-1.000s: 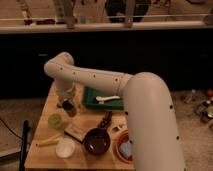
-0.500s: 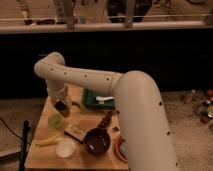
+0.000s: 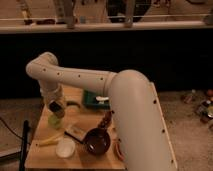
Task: Stack cups on top of each other
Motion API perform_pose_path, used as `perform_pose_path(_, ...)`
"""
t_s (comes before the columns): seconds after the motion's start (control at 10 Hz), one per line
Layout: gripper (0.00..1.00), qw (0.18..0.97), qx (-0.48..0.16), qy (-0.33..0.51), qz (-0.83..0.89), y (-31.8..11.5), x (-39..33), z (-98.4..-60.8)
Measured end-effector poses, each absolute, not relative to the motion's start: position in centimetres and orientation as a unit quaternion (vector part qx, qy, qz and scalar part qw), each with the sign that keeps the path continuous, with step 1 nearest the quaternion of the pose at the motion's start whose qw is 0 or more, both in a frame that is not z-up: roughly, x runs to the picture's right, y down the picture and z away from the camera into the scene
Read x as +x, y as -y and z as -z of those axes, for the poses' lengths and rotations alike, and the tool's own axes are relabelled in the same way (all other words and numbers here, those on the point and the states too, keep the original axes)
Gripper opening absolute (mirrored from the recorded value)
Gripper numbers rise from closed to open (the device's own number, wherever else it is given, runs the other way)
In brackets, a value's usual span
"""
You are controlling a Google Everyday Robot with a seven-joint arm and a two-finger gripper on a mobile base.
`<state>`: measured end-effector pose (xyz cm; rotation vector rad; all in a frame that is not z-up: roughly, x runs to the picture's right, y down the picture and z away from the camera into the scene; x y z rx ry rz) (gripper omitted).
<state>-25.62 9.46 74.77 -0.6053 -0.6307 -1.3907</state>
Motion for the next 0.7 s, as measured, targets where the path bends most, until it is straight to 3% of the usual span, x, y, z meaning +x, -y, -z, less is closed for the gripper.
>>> perform_pose_path(0.7,0.0,0.654,-0.272,0.312,0.634,-11.2,-28.2,-74.4)
